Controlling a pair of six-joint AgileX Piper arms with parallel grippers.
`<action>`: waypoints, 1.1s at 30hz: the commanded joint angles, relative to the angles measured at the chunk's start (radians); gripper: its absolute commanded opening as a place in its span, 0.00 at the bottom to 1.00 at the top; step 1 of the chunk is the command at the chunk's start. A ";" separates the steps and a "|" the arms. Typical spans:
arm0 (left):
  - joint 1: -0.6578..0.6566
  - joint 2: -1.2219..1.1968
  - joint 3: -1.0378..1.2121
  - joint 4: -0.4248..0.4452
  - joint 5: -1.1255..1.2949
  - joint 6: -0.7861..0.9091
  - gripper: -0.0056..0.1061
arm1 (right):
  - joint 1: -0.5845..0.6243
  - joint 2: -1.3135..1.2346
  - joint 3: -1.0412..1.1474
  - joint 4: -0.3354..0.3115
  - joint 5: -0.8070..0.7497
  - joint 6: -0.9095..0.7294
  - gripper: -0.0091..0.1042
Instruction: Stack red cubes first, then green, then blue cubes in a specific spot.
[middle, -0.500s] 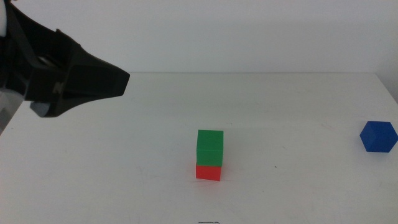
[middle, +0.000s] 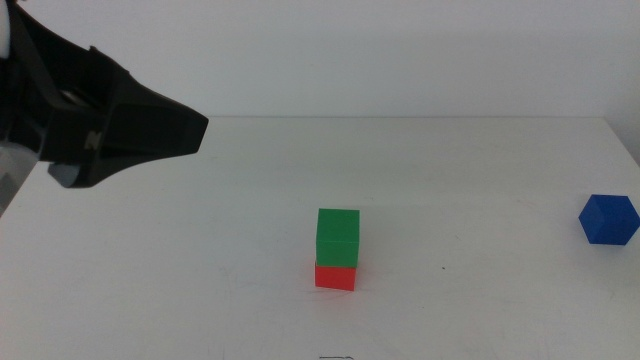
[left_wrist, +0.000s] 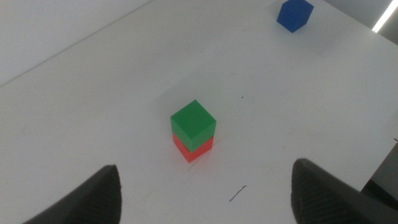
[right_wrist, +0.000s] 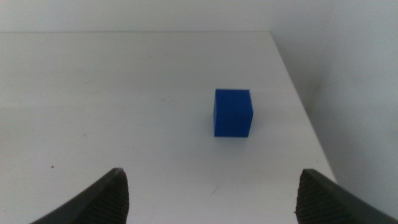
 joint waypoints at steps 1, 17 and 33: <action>0.002 -0.011 -0.021 -0.039 -0.061 -0.003 0.89 | -0.005 0.110 -0.128 -0.029 -0.027 -0.005 0.83; 0.002 -0.011 -0.021 -0.039 -0.061 -0.003 0.89 | -0.005 0.540 -0.557 0.002 0.423 0.050 0.83; 0.002 -0.011 -0.021 -0.039 -0.061 -0.003 0.89 | -0.005 0.668 -0.617 0.069 0.504 0.046 0.83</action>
